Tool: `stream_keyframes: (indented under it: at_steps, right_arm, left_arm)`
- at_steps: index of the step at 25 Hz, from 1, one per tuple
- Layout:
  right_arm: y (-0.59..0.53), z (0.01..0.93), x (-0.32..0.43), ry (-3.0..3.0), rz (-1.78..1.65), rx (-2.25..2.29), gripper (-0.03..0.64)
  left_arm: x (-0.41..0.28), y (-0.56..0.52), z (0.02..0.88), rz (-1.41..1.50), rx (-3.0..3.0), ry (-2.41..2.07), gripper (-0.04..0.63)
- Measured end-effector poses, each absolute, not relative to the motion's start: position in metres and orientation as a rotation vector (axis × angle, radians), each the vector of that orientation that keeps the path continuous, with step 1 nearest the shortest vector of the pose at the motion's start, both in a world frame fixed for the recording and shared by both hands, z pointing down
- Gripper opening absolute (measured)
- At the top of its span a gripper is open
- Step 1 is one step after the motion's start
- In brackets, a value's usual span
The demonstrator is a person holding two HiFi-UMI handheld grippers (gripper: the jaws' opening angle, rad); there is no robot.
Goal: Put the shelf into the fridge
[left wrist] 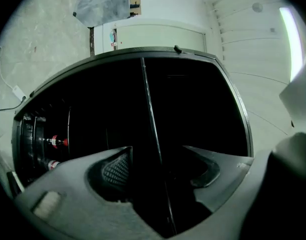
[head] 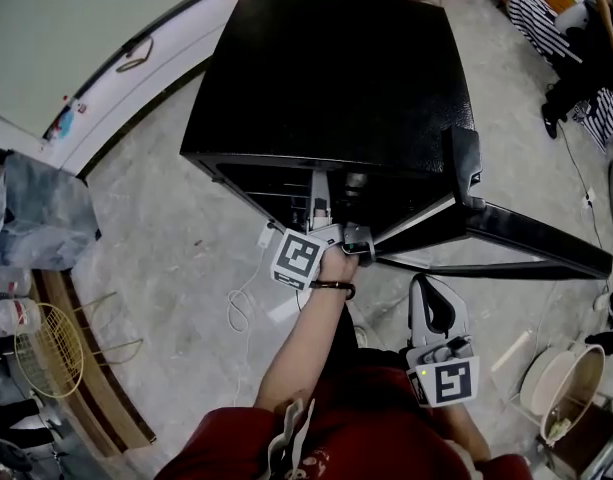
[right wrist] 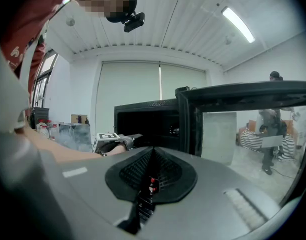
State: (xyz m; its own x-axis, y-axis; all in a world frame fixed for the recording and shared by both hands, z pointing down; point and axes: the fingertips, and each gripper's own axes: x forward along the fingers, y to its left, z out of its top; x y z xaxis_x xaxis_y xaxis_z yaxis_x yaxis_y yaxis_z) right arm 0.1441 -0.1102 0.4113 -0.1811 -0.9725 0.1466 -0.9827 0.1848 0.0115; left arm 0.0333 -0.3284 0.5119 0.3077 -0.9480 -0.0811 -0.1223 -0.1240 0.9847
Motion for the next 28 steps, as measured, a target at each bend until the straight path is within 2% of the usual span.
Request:
stream_keyframes:
  at_steps: [16, 28]
  right_arm:
    - [-0.064, 0.413, 0.128, -2.380, 0.135, 1.840, 0.000]
    - [-0.054, 0.414, 0.135, -2.393, 0.130, 1.843, 0.000]
  left_arm:
    - [0.000, -0.264, 0.498, -0.901, 1.697, -1.167, 0.314]
    - [0.030, -0.236, 0.472, -0.332, 2.407, -1.432, 0.316]
